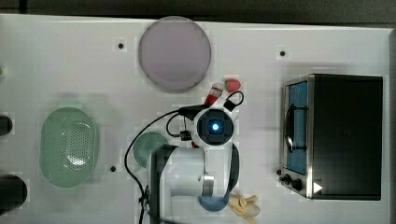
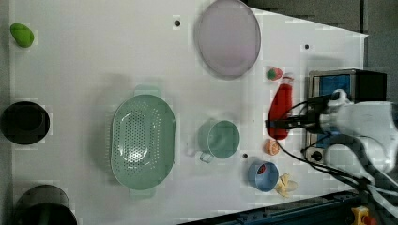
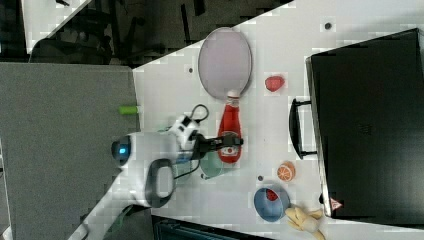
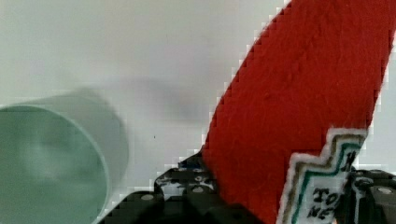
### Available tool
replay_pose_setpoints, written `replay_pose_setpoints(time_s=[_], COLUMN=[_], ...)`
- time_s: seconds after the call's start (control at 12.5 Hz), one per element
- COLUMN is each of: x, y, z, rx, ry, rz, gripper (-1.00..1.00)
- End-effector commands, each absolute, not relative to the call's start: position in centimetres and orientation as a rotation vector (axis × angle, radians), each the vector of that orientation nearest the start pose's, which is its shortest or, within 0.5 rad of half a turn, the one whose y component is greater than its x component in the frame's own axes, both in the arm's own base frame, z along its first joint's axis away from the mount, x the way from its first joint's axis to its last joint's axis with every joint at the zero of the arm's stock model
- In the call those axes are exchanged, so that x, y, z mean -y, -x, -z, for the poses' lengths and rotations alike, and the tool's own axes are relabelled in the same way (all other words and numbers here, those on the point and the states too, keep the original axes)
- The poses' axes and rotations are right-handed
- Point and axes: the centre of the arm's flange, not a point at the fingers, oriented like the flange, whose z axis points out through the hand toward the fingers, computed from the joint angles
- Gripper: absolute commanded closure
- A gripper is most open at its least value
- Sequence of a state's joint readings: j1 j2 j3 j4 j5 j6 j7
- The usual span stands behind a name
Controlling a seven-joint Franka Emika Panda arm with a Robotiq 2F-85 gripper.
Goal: Pick Ketchup from the table and place it in strainer.
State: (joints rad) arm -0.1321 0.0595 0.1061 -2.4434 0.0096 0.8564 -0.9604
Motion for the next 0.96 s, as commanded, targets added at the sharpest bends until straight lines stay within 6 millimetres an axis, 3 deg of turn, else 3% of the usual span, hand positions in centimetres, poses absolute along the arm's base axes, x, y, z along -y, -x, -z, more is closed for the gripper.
replay_pose_setpoints(time_s=[0.08,0.24,0.48,0.72,0.96], x=[-0.3,-3.0,-7.6,-12.7,-17.9], y=[-47.9,-47.1,-46.5,-46.5,-45.4], z=[-35.8,-40.2,-44.4,-46.2,-45.8], rx=[0.242,0.201,0.189,0.265,0.098], ry=[3.134,3.153,3.180,3.192,3.209], rz=[-0.046,-0.102,-0.179,-0.120,-0.094], gripper=[-0.26,-0.26,-0.26,-0.26,-0.26])
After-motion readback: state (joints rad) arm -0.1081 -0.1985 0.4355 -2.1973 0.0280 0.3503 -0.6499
